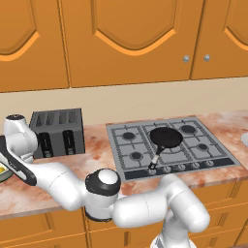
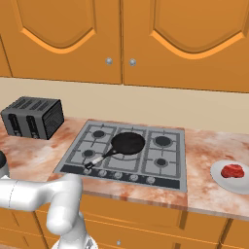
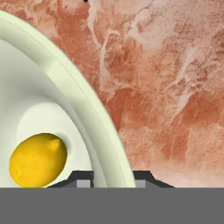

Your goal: Place the steak on the plate and place the lemon on the same plate.

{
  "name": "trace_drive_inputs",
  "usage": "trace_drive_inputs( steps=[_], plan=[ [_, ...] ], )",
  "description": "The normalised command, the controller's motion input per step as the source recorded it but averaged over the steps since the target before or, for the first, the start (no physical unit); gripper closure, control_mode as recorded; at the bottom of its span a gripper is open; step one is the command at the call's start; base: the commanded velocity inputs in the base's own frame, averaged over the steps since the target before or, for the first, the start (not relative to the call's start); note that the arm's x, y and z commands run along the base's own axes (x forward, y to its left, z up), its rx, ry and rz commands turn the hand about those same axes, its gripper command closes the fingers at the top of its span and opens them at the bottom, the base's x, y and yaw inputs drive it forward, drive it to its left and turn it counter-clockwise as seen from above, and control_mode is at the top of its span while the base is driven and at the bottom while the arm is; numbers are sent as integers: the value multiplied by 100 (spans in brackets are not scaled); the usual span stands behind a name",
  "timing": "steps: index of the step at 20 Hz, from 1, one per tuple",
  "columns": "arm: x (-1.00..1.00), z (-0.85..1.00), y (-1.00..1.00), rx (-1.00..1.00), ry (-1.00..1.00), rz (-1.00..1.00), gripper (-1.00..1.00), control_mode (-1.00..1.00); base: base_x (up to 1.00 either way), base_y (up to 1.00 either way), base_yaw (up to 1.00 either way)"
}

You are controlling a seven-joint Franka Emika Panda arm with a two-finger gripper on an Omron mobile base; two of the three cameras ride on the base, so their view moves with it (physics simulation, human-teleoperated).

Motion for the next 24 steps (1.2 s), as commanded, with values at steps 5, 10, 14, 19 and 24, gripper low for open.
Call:
trace_drive_inputs(
  steps=[5,10,14,19,24],
  plan=[
    [-43,13,-24,0,-19,-11,100,-100,0,0,0],
    [-50,13,-30,2,-26,-14,100,-100,0,0,0],
    [-41,3,-31,13,-19,-15,100,-100,0,0,0],
    [-40,8,-29,17,-25,-13,100,-100,0,0,0],
    [-36,25,-30,14,-14,-15,100,-100,0,0,0]
  ],
)
